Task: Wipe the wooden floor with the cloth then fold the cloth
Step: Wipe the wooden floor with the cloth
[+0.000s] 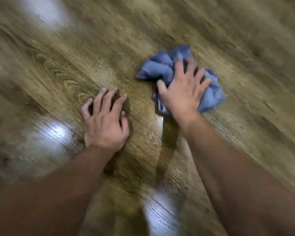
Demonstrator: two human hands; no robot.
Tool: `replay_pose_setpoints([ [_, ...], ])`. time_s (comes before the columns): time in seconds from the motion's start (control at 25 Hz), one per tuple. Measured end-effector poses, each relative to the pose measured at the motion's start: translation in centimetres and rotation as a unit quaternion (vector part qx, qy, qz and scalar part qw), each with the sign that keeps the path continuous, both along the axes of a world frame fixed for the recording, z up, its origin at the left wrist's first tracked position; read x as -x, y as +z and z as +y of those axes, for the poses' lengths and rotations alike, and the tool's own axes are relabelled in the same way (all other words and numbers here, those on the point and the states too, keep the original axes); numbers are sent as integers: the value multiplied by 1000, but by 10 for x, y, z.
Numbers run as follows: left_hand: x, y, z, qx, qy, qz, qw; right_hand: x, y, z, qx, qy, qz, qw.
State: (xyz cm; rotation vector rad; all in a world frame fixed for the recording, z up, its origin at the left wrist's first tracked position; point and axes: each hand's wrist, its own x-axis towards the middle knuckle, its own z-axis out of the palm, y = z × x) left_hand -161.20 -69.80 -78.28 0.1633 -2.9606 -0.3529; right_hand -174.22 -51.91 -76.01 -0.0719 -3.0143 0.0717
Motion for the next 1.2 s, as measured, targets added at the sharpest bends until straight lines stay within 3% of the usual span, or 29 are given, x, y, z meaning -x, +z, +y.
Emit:
replay_pose_setpoints([
  [0.16,0,-2,2,2,1,8,1000,71,-6,-3,-21,-5,10,1000],
  [0.36,1,-4,1,-14,-9,12,1000,41,1,-3,-2,21,-6,1000],
  [0.44,1,-6,1,-17,-2,14,1000,-15,1,-2,24,30,-16,999],
  [0.64,2,-2,3,-15,-6,-4,1000,-241,0,21,47,3,-60,997],
  [0.8,5,13,12,3,0,-126,992,-347,1,54,38,22,-92,995],
  [0.88,20,20,32,19,-30,-235,971,-339,0,67,24,18,-99,995],
  [1.0,44,30,58,-44,-17,-411,910,-286,6,78,14,-15,-85,996],
  [1.08,50,30,64,-60,-4,-455,888,-231,4,93,19,-46,-67,997],
  [1.2,46,33,64,-60,-3,-455,888,-134,2,106,13,-74,-37,996],
])
